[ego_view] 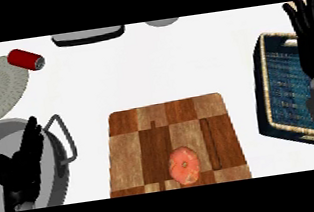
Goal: Pick the squash from the cutting board and place it in the basket
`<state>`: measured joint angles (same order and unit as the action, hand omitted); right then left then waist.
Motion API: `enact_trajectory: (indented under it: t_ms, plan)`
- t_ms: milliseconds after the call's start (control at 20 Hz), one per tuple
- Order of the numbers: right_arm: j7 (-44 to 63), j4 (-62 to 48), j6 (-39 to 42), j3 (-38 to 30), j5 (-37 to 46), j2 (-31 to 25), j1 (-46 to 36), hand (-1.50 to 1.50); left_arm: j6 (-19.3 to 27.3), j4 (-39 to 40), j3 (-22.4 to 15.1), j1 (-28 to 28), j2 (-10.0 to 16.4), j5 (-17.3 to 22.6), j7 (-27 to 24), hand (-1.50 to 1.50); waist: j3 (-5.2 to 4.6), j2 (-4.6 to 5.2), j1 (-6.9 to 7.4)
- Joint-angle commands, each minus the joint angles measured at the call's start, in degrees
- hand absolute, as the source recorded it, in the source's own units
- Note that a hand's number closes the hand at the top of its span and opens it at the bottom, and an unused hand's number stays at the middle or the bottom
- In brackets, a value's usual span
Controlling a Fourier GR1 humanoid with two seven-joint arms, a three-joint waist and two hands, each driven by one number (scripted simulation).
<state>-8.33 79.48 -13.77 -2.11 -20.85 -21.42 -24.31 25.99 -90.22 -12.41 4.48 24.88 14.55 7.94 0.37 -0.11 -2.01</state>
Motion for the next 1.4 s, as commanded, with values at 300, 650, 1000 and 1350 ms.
enact_trajectory:
  t_ms: [300, 650, 1000, 1350]
  plan:
    - [-6.7, 5.9, 14.3, 19.0, 6.4, 4.4, 5.3, 1.5, -4.4, 0.5, 1.5, -10.5, 0.8, -0.3, -0.8, 0.0, -0.22, 0.42, 2.19]
    - [-0.3, 3.2, -22.2, 27.8, 35.3, 15.5, 10.5, -1.5, -5.6, 2.6, 2.9, -12.5, 1.4, -0.5, -0.7, 0.0, -0.58, -0.25, 1.45]
    - [28.0, 14.3, -16.8, 29.9, 50.0, 2.9, 12.3, -1.5, -6.6, 4.0, 4.1, -12.3, 1.9, 0.0, -0.4, 0.0, -0.82, -0.93, -0.55]
    - [46.1, 20.9, 11.1, 37.0, 45.3, -7.3, 11.0, -1.5, -6.8, 4.8, 5.2, -12.5, 1.9, 0.2, -1.7, 0.0, -0.97, -0.75, 0.06]
